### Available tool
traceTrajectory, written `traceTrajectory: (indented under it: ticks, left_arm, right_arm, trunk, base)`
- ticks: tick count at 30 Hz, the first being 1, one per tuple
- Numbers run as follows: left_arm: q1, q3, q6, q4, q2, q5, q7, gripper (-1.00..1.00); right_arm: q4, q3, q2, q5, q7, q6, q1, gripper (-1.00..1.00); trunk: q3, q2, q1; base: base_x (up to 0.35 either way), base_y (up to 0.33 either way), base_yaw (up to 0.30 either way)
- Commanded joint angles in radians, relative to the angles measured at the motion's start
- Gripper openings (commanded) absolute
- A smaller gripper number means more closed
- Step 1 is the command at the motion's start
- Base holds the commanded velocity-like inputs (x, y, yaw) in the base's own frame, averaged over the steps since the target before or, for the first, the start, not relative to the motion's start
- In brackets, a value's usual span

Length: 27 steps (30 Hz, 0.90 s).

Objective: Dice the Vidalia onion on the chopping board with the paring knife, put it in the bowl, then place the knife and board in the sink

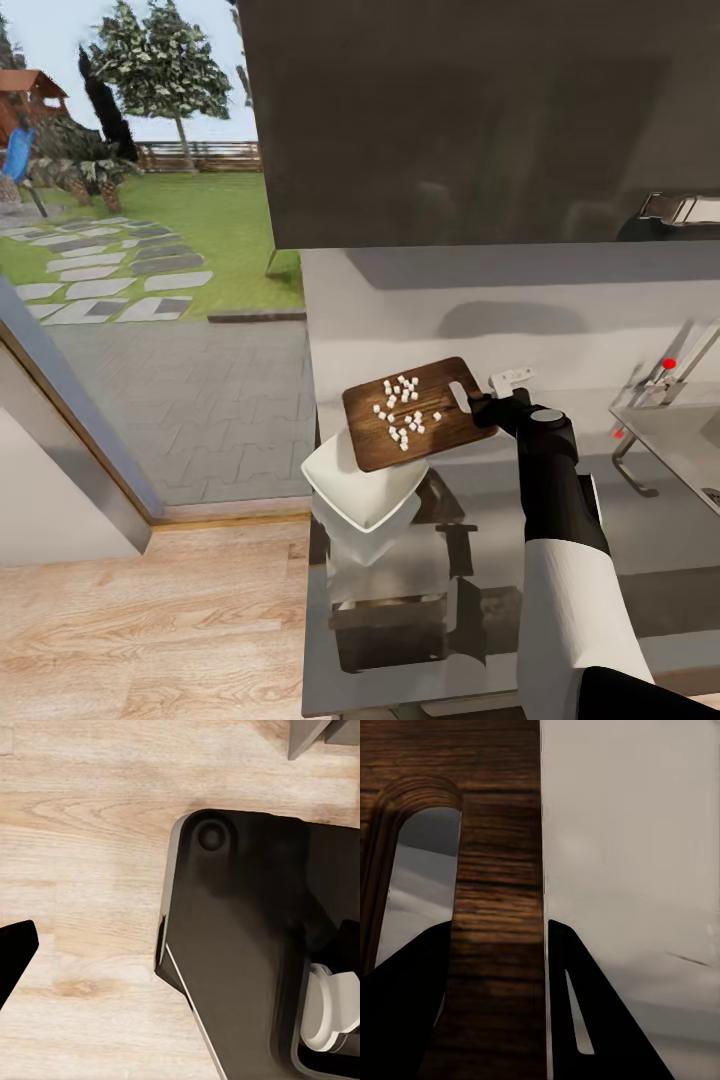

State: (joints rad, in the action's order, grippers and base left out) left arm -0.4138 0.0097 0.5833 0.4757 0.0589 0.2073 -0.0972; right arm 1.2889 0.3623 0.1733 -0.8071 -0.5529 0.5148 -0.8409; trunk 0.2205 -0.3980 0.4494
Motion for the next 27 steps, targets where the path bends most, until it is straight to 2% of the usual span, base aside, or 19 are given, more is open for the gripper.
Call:
traceTrajectory:
  ticks: [1,11,16,21,27]
  left_arm:
    - [0.000,0.001,0.000,0.001,0.000,0.011,-0.010,1.00]
    - [0.000,0.001,0.000,0.001,0.001,0.011,-0.010,1.00]
    - [0.000,0.001,0.000,0.001,0.001,0.011,-0.010,1.00]
    - [0.000,0.001,0.000,0.001,0.001,0.011,-0.010,1.00]
    - [0.000,0.001,0.000,0.001,0.001,0.011,-0.010,1.00]
  right_arm:
    - [0.001,0.003,0.001,-0.005,-0.010,0.000,-0.001,-1.00]
    - [0.000,0.001,0.001,0.008,-0.009,-0.002,-0.001,-1.00]
    - [-0.005,0.001,0.001,0.009,-0.009,-0.005,-0.001,-1.00]
    - [-0.006,0.002,0.001,0.009,-0.009,-0.055,-0.001,-1.00]
    - [-0.007,0.003,0.001,0.009,-0.009,-0.070,-0.001,-1.00]
  trunk:
    - [0.002,-0.002,0.001]
    - [0.002,-0.002,0.001]
    - [0.002,-0.002,0.001]
    - [0.002,-0.002,0.001]
    - [0.002,-0.002,0.001]
  base:
    - [0.000,0.000,0.000]
    - [0.000,0.004,0.000]
    - [0.000,0.137,0.000]
    - [0.000,0.044,0.000]
    - [0.000,0.005,0.000]
